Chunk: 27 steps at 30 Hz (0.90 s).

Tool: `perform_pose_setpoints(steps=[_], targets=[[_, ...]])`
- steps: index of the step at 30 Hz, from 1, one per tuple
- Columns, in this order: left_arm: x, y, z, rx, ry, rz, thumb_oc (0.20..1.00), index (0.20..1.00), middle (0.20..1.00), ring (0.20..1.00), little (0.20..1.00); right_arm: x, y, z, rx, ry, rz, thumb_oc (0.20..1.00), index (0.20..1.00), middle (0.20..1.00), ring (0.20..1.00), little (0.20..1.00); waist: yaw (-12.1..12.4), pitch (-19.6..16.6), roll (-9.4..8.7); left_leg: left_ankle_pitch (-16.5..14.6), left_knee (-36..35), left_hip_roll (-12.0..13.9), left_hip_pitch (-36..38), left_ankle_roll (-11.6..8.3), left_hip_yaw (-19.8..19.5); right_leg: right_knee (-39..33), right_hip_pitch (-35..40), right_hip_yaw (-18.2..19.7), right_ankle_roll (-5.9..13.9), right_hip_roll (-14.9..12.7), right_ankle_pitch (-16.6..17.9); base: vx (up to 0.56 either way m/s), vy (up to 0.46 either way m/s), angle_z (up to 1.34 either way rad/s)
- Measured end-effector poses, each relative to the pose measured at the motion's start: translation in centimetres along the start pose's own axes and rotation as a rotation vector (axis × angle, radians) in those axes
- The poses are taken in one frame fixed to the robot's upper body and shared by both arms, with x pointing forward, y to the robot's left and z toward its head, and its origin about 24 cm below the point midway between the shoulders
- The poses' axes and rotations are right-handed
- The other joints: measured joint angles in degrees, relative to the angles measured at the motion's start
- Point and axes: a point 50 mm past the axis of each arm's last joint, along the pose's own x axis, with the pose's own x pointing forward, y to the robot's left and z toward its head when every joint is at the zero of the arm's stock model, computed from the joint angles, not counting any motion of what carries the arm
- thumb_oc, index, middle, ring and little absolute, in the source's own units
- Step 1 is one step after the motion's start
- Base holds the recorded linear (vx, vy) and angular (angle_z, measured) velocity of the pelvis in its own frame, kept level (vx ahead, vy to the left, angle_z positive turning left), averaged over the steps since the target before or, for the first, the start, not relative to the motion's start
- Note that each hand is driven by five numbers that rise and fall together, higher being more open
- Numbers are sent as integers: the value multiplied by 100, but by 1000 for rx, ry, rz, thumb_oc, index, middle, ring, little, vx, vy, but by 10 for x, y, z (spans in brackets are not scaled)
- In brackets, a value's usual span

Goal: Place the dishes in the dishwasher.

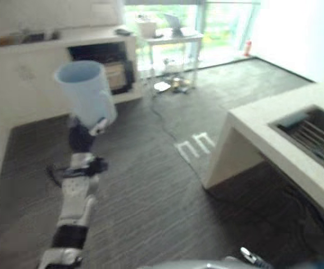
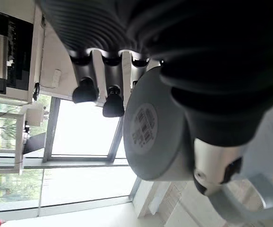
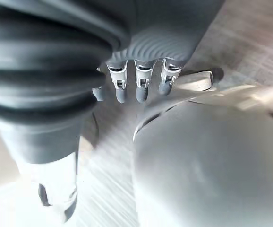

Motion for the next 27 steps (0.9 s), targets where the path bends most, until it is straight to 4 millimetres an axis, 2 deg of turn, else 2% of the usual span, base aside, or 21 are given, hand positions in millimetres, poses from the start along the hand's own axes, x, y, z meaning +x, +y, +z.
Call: perform_pose_setpoints(steps=[1,2,3,4,5,6,7,8,9,10,11,12,13,14,15,16,17,20,22,27], targets=[[0,1,0,1,1,2,200,200,200,200,200,1,0,5,0,-9,6,1000,1000,1000,1000,1000,2,-3,26,-2,-25,-22,31,-10,-87,-159,-138,21,-61,208,48,119,-239,136],[0,1,-1,-1,5,-8,200,200,200,200,200,2,3,8,2,-15,18,1000,1000,1000,1000,1000,-52,-12,8,-43,-28,-50,110,-76,-366,-533,-167,176,-118,393,231,121,-326,123],[-2,-5,-5,-21,17,-28,200,200,200,200,200,1,2,-1,3,17,15,1000,1000,1000,1000,1000,-116,-8,-17,-53,-26,-81,158,-92,-469,-533,-201,262,-205,472,422,108,-330,145],[-6,-8,-8,-36,29,-31,200,200,200,200,200,0,0,-5,4,29,10,1000,1000,1000,1000,1000,-99,-24,-55,-65,-43,-75,216,-111,-370,-529,-176,129,-335,466,502,129,-336,129],[-12,-9,-9,-43,43,-29,200,200,200,200,200,0,-1,-4,-1,38,6,1000,1000,1000,1000,1000,-46,-30,-78,-88,-87,-55,349,-147,-146,-600,-85,-385,-533,443,602,120,-257,71],[-20,-7,-10,-38,62,-26,200,200,200,200,200,0,-2,-6,-1,48,6,1000,1000,1000,1000,1000,34,-61,-143,-109,-32,-93,389,-181,81,-862,89,-492,-831,465,840,110,-227,43],[-28,-4,-15,-36,100,-19,200,200,200,200,200,-1,-3,-4,-15,47,2,1000,1000,1000,1000,1000,98,-49,-80,-136,294,-65,307,-265,345,-1219,392,-555,-892,507,983,67,-187,45],[-41,-2,-16,-18,142,-48,200,200,200,200,200,0,1,-4,-24,45,14,1000,1000,1000,1000,1000,248,0,-311,-334,704,226,-138,-513,989,-2047,1061,-652,-1037,395,1109,25,-228,56],[-42,-5,-12,-27,128,-64,200,200,200,200,200,0,-1,-2,-28,39,10,1000,1000,1000,1000,1000,284,28,-247,-123,361,934,-503,-776,1014,-2148,1216,-784,-1060,549,1090,-37,-133,53],[-41,-14,-13,-60,126,-86,200,200,200,200,200,-2,-6,1,-44,34,-1,1000,1000,1000,1000,1000,282,100,-15,505,482,1233,-858,-999,962,-2172,1370,-911,-968,741,1026,-60,-47,71],[-37,-30,-15,-115,123,-138,200,200,200,200,200,-5,-13,-11,-28,62,-22,1000,1000,1000,1000,1000,187,123,-92,726,381,1104,-1012,-1120,1050,-2192,1365,-1168,-836,563,933,-54,74,135],[-31,-47,-14,-147,111,-216,200,200,200,200,200,-9,-20,-19,-9,86,-47,1000,1000,1000,1000,1000,58,101,-197,1016,16,1008,-1089,-1111,1383,-2298,1351,-1558,-813,410,902,-31,112,170],[-26,-55,-11,-163,89,-269,200,200,200,200,200,-15,-39,-14,-15,89,-109,1000,1000,1000,1000,1000,-13,192,96,777,-295,1042,-812,-742,2228,-2253,1247,-1726,-850,441,835,-24,202,117],[-22,-54,-8,-168,74,-264,200,200,200,200,200,-15,-41,-6,-4,64,-114,1000,1000,1000,1000,1000,-70,218,198,794,-429,1003,-671,-718,2233,-2196,1263,-1673,-781,414,814,-7,220,16],[-20,-52,-5,-167,56,-249,200,200,200,200,200,-14,-39,-2,-2,49,-105,1000,1000,1000,1000,1000,-92,206,185,796,-484,943,-545,-696,2200,-2255,1286,-1548,-646,357,886,7,200,-44],[-19,-50,-3,-165,45,-238,200,200,200,200,200,-13,-39,1,-11,39,-102,1000,1000,1000,1000,1000,-69,187,242,743,-584,924,-498,-662,2032,-2286,1362,-1480,-645,363,901,18,77,-36],[-18,-48,-1,-162,40,-232,200,200,200,200,200,-13,-38,0,-14,36,-100,1000,1000,1000,1000,1000,-155,180,254,710,-579,841,-499,-614,2007,-2354,1397,-1481,-532,315,997,39,78,-8],[-19,-39,-1,-149,39,-197,200,200,200,200,200,-14,-34,-18,-21,79,-89,1000,1000,1000,1000,1000,-164,160,205,675,-541,755,-415,-557,1947,-2353,1465,-1502,-508,236,1032,36,76,7],[-22,-31,-1,-135,43,-161,200,200,200,200,200,-11,-26,-17,-48,71,-60,1000,1000,1000,1000,1000,-158,157,202,661,-540,737,-406,-535,1953,-2354,1467,-1483,-493,218,1035,31,53,-3],[-29,-27,-5,-118,70,-157,200,200,200,200,200,-10,-23,-14,-70,70,-51,1000,1000,1000,1000,1000,-79,40,172,629,-543,724,-301,-504,1951,-2355,1568,-1471,-466,207,1026,28,27,-1]])
